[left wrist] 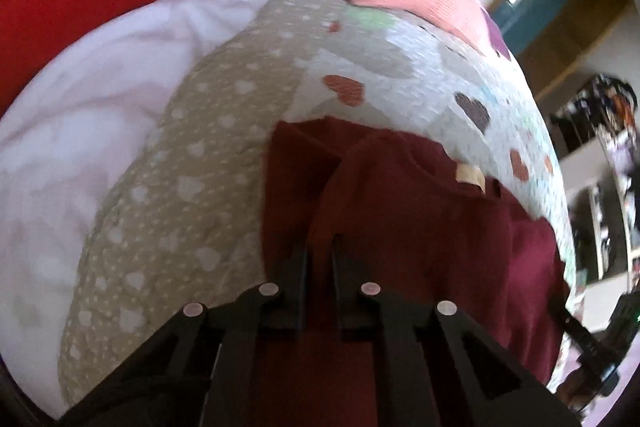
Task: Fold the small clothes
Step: 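Press the folded sweater flat with both grippers near the collar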
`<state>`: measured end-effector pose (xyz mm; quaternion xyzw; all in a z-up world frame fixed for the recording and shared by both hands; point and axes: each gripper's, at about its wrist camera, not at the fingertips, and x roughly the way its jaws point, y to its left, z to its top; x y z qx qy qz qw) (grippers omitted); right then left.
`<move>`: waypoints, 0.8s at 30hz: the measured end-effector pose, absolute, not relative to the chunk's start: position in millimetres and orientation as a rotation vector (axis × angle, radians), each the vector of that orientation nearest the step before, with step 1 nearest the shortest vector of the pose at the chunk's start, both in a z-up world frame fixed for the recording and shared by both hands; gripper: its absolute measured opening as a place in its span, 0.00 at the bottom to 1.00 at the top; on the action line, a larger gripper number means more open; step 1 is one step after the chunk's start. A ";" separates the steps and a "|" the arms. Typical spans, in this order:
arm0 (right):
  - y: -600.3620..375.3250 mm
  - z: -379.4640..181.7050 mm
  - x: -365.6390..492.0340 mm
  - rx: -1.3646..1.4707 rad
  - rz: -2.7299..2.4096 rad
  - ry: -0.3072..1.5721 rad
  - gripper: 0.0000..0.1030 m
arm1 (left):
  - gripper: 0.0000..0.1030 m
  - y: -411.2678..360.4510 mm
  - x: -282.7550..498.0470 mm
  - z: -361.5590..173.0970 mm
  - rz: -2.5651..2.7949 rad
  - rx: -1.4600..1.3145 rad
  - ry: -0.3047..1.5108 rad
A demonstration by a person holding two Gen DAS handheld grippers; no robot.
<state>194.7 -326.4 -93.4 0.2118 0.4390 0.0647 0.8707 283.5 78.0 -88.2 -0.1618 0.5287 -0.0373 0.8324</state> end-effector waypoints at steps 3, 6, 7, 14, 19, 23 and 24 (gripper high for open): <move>-337.1 -94.8 189.2 0.449 0.089 0.899 0.08 | 0.09 83.5 274.6 -88.1 -0.036 -0.310 1.116; -336.2 -96.6 180.6 0.448 0.050 0.880 0.07 | 0.10 87.9 268.9 -89.1 -0.022 -0.319 1.107; -333.9 -96.3 178.4 0.433 0.038 0.871 0.07 | 0.11 90.3 267.8 -88.1 -0.027 -0.335 1.098; -335.9 -76.4 150.4 0.411 -0.006 0.818 0.19 | 0.23 113.2 237.2 -66.9 -0.061 -0.434 1.016; -328.6 -66.8 111.5 0.348 -0.019 0.774 0.22 | 0.38 112.1 189.6 -62.4 -0.041 -0.325 0.964; -308.2 -80.6 81.9 0.343 0.023 0.792 0.22 | 0.58 105.7 165.9 -85.4 -0.045 -0.300 1.001; -305.0 -85.9 78.9 0.345 0.028 0.805 0.23 | 0.58 104.6 164.5 -99.0 -0.045 -0.303 1.046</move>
